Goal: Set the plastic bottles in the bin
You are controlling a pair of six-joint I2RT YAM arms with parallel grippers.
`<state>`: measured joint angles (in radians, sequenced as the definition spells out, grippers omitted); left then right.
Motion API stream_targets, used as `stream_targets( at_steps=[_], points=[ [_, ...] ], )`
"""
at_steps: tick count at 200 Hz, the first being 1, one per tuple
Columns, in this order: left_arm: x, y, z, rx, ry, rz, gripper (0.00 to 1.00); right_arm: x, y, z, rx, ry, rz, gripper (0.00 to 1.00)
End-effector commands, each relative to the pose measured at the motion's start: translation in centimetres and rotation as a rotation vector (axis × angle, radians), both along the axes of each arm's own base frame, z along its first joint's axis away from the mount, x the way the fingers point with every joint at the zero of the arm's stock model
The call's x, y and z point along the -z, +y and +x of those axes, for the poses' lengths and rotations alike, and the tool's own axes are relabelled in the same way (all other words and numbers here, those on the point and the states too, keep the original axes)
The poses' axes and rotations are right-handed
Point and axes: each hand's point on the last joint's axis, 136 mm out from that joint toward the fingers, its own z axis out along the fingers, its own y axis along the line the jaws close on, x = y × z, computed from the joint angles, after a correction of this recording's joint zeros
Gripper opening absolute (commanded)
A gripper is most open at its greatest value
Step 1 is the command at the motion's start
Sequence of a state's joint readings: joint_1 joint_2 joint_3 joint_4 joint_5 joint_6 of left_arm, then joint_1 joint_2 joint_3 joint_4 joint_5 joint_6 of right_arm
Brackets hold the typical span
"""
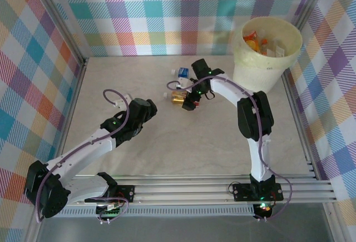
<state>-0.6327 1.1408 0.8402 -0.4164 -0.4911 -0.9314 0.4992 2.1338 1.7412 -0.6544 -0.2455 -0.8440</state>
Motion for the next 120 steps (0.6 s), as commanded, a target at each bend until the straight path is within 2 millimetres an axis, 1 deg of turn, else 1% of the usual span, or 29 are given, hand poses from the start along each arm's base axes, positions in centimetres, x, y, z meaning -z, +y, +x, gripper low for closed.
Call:
stream_targets(
  at_steps=[1,15,32,51,63,80,96,120],
  points=[
    [0.7,0.1,0.1,-0.003,0.021,-0.001,1.0,1.0,0.1,-1.8,-0.088,0.024,-0.053,1.0],
    [0.8,0.1,0.2,-0.001,0.026,0.0,1.0,1.1,0.1,-3.2,-0.12,0.061,-0.056,0.99],
    [0.9,0.0,0.3,-0.001,0.03,-0.001,1.0,0.4,0.4,-4.9,-0.153,0.089,-0.018,0.98],
    [1.1,-0.1,0.5,0.001,0.034,-0.007,1.0,-0.1,0.6,-5.7,-0.16,0.088,0.017,0.97],
    [1.3,-0.4,0.6,0.006,0.039,-0.012,1.0,0.3,0.5,-5.4,-0.157,0.067,0.013,0.97],
    [1.5,-0.5,0.7,0.01,0.048,-0.013,1.0,1.1,0.3,-3.8,-0.124,-0.009,-0.018,0.97],
    [1.7,-0.7,0.7,0.014,0.053,-0.013,1.0,1.7,0.5,-2.6,-0.106,-0.057,-0.035,0.97],
    [1.7,-0.6,0.7,0.014,0.057,-0.013,1.0,2.1,1.1,-1.7,-0.079,-0.065,-0.047,0.97]
  ],
)
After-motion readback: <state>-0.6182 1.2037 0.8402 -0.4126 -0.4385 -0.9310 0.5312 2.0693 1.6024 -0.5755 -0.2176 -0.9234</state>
